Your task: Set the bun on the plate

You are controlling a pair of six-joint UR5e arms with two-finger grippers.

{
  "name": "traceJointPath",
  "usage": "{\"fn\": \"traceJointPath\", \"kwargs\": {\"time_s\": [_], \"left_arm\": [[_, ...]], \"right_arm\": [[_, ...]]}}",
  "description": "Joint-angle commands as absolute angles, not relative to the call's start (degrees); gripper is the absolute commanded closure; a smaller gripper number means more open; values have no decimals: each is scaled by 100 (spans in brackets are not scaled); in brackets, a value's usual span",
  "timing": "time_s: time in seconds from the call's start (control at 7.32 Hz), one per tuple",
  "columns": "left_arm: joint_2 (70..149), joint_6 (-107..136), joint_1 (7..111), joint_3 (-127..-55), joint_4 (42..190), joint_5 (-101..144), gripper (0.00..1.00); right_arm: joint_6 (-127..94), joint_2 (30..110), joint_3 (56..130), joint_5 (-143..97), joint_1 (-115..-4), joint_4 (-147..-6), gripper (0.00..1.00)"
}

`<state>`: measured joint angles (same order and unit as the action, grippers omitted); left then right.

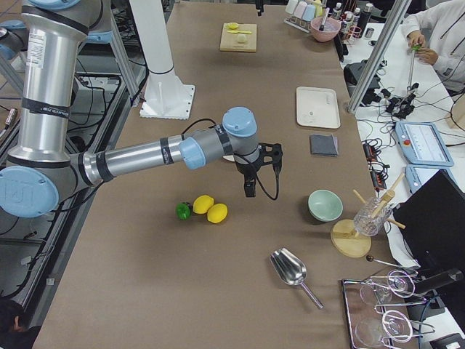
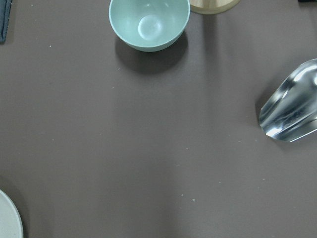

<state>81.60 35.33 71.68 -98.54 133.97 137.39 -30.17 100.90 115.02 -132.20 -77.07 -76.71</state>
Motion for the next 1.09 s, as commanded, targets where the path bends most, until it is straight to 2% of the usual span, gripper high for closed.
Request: {"fn": "traceJointPath", "kwargs": {"time_s": [0.0, 0.27, 0.55, 0.82, 0.96], "left_arm": [[7745, 4216, 6402, -9844, 14077, 13257, 3], [7760, 4544, 5917, -9861, 14282, 12824, 3], [7805, 4500, 5897, -9879, 14291, 12806, 3], [7822, 4483, 5897, -9879, 14291, 12806, 3], [7848, 4482, 5897, -9888, 14300, 12806, 3]], "right_arm": [[-4284, 10125, 11514, -12686, -6781, -7016, 1], [-5286, 10151, 11496, -12105, -5937, -6542, 2], [-6209, 10467, 11208, -11928, -5285, -5210, 3], [-6922, 10259, 11136, -11418, -4652, -5080, 10], [-7082, 9996, 11031, -11330, -4441, -5080, 10]]}}
